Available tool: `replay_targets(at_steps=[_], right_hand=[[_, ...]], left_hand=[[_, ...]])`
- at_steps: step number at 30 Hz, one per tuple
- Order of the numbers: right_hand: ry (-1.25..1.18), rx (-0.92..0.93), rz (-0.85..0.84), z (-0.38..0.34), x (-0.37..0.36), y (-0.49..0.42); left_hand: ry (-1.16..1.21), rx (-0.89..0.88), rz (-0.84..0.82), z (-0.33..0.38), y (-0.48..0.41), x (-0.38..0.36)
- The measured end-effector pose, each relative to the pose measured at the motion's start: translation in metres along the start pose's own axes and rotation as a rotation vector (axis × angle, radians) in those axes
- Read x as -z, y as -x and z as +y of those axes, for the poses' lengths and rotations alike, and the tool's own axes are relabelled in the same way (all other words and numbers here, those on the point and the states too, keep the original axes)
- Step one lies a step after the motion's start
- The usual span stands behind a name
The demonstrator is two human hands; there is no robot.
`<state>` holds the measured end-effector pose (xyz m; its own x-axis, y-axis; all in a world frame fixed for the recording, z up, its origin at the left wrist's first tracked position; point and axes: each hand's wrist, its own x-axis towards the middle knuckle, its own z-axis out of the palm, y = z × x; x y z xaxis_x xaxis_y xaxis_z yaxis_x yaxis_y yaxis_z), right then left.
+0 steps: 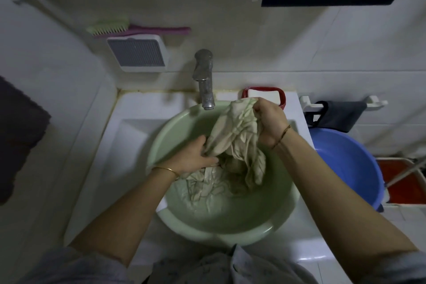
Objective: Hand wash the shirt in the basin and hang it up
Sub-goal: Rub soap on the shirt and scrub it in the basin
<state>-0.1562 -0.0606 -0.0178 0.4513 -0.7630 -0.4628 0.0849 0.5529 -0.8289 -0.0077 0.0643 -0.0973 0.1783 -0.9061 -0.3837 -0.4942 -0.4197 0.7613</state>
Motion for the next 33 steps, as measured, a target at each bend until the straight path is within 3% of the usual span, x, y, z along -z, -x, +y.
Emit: replay_targets(at_steps=[3, 6, 8, 11, 13, 14, 16, 18, 21, 24, 27, 29, 33], right_hand=[[0.014, 0.034, -0.045, -0.009, 0.004, 0.001], [0.322, 0.131, 0.013, -0.006, 0.016, -0.004], [0.611, 0.155, -0.106, 0.000, 0.023, -0.003], [1.268, 0.059, -0.379, 0.016, 0.026, 0.001], [1.573, 0.078, -0.353, 0.026, 0.024, 0.001], [1.583, 0.107, -0.283, 0.024, 0.022, 0.004], [1.332, 0.111, -0.150, 0.019, 0.025, 0.002], [0.984, 0.124, -0.061, 0.013, 0.028, -0.002], [0.792, 0.136, -0.080, 0.010, 0.024, -0.005], [0.613, 0.113, -0.105, 0.010, 0.012, 0.002], [0.401, 0.040, -0.179, 0.008, 0.013, 0.007], [0.406, -0.105, -0.291, 0.009, 0.018, 0.013], [0.401, -0.314, -0.529, 0.022, 0.017, 0.021]], left_hand=[[-0.096, 0.021, 0.179, 0.004, -0.010, 0.007], [0.055, -0.008, 0.257, 0.013, -0.010, 0.027], [0.093, -0.062, 0.244, 0.021, -0.007, 0.039], [0.181, -0.093, 0.241, 0.048, 0.002, 0.050], [0.252, -0.130, 0.212, 0.065, 0.007, 0.056], [0.260, -0.136, 0.172, 0.071, 0.010, 0.060], [0.220, -0.125, 0.029, 0.078, 0.018, 0.067], [0.009, -0.085, -0.114, 0.074, 0.023, 0.073], [-0.371, -0.013, -0.191, 0.060, 0.021, 0.069], [-0.336, -0.017, -0.108, 0.053, 0.016, 0.062], [0.025, -0.042, -0.027, 0.058, 0.017, 0.059], [0.142, -0.062, 0.078, 0.067, 0.016, 0.060], [0.060, -0.148, 0.220, 0.084, 0.011, 0.056]])
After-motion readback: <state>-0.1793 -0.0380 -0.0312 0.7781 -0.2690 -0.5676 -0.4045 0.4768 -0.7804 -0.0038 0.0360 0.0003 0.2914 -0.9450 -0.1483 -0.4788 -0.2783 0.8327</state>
